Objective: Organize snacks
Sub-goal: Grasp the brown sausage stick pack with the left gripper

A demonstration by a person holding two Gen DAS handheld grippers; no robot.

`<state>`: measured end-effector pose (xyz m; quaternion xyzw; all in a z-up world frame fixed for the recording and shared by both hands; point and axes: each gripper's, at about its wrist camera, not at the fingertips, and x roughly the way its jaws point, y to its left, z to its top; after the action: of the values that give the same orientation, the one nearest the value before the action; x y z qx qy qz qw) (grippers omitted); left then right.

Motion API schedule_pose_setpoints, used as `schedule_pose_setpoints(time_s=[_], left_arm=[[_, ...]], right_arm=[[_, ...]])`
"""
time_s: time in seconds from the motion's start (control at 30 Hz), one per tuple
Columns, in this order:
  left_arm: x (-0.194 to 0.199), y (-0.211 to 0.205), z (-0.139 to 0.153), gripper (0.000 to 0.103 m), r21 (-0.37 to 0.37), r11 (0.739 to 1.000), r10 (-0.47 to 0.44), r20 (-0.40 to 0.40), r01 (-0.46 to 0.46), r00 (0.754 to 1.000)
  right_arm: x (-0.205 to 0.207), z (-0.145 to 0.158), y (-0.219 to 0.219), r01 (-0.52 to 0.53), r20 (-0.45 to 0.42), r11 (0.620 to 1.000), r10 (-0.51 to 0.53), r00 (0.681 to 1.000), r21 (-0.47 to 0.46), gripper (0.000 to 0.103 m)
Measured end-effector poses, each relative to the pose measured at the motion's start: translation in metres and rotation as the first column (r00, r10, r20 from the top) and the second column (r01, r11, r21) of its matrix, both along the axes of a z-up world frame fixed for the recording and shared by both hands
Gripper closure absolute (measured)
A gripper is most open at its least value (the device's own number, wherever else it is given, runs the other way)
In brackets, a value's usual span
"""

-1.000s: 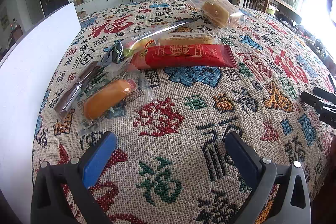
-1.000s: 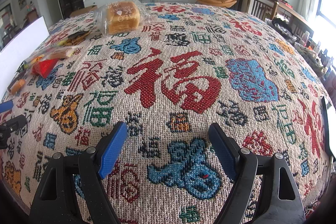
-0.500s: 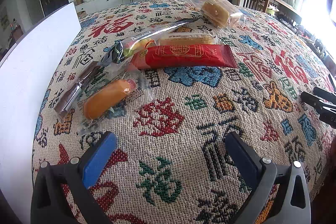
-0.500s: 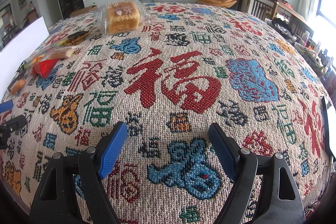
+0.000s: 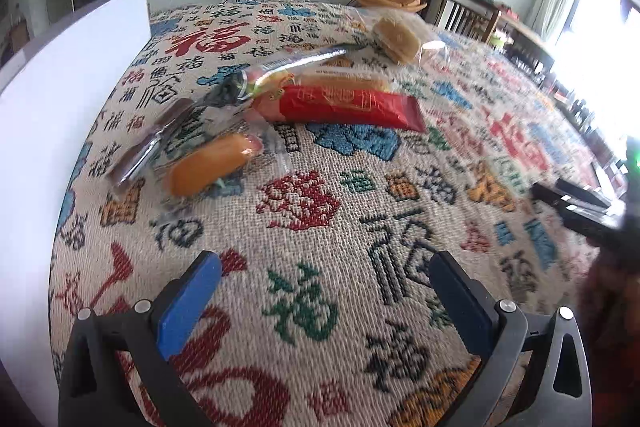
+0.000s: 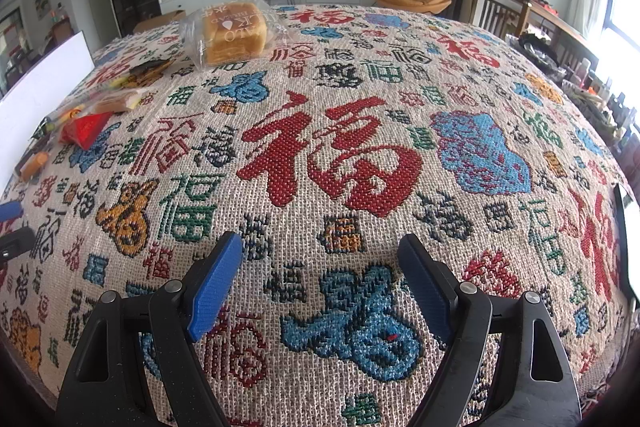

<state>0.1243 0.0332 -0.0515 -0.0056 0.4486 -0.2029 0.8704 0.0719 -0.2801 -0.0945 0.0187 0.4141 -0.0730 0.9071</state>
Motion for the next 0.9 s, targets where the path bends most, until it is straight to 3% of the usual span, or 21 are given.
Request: schedule_pose_setpoints(time_s=[0.1,0.2,0.37,0.53,0.6,0.67,0.73,0.8,0.87,0.9], left_arm=[[0.010,0.009,0.022,0.000,-0.013,1.000,0.017,0.039,-0.017,0.999],[0.035,0.015,0.045,0.000,0.063,0.997,0.043,0.098,-0.049,0.994],[0.087,0.031,0.034,0.005,0.123,0.990,0.066,-0.022,-0.063,0.998],[0.109,0.041,0.024,0.007,0.186,0.975,0.134,-0.047,-0.123,0.990],[0.117,0.045,0.017,0.014,0.209,0.967,0.156,-0.046,-0.143,0.987],[0.124,0.049,0.008,0.033,0.213,0.966,0.162,-0.063,-0.145,0.985],[0.131,0.051,-0.002,0.035,0.216,0.966,0.168,-0.095,-0.144,0.981],[0.131,0.055,-0.006,0.037,0.178,0.972,0.173,-0.111,-0.152,0.979],[0.122,0.052,-0.003,0.049,0.130,0.983,0.148,-0.131,-0.131,0.980],[0.115,0.048,-0.001,0.050,0.089,0.991,0.112,-0.154,-0.099,0.982]], right_arm=[[0.000,0.000,0.000,0.000,0.000,1.000,0.000,1.000,0.000,0.019],[0.001,0.000,0.000,0.000,-0.003,1.000,0.000,1.000,0.001,0.019],[0.001,0.000,0.001,0.001,-0.003,1.000,-0.001,1.000,0.002,0.019],[0.001,0.000,0.000,0.001,-0.003,1.000,-0.001,1.000,0.002,0.019],[0.002,0.000,0.001,0.000,-0.003,1.000,0.000,1.000,0.004,0.019],[0.001,0.000,0.001,0.000,-0.002,1.000,0.000,1.000,0.004,0.019],[0.001,0.000,0.000,0.000,-0.002,1.000,0.000,1.000,0.003,0.019],[0.001,0.000,0.000,0.000,-0.002,1.000,0.000,1.000,0.004,0.019],[0.001,0.000,0.000,0.000,-0.002,1.000,0.000,1.000,0.004,0.019],[0.001,0.000,0.000,0.000,-0.002,1.000,0.000,1.000,0.004,0.019]])
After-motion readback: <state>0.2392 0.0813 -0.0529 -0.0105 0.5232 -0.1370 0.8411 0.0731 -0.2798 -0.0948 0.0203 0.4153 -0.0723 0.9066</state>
